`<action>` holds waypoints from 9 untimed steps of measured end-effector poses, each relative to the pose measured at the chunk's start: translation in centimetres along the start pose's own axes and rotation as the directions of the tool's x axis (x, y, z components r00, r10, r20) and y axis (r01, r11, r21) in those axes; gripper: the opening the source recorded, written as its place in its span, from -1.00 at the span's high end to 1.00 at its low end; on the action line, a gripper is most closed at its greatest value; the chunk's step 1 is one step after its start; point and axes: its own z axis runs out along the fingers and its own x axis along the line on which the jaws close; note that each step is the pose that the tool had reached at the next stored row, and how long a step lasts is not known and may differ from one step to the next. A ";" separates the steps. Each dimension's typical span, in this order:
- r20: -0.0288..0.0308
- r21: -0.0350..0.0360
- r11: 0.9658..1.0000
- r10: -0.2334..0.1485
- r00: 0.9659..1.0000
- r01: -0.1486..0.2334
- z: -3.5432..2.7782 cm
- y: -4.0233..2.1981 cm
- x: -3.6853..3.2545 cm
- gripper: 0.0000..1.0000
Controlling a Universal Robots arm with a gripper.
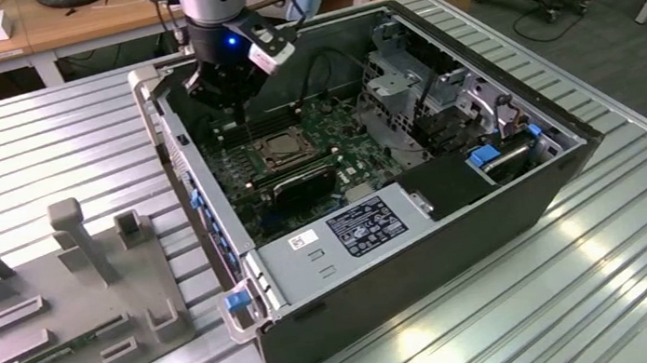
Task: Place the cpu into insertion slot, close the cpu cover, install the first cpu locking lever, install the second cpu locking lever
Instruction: 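Install the first cpu locking lever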
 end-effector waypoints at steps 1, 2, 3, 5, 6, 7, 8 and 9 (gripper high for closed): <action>0.000 0.000 1.000 0.000 1.000 0.000 0.01 0.00 -0.11 0.79; 0.000 0.000 1.000 0.000 1.000 0.000 0.02 0.00 -0.25 0.79; 0.000 0.000 1.000 0.000 1.000 0.000 0.03 -0.01 -0.40 0.79; 0.000 0.000 1.000 0.000 1.000 0.000 0.06 -0.01 -0.70 0.79; 0.000 0.000 1.000 0.000 1.000 0.000 0.06 -0.02 -0.85 0.79; 0.000 0.000 1.000 0.000 1.000 0.000 0.08 -0.02 -1.01 0.79; 0.000 0.000 1.000 0.000 1.000 0.000 0.09 -0.02 -1.15 0.79; 0.000 0.000 1.000 0.000 1.000 0.000 0.10 -0.02 -1.29 0.79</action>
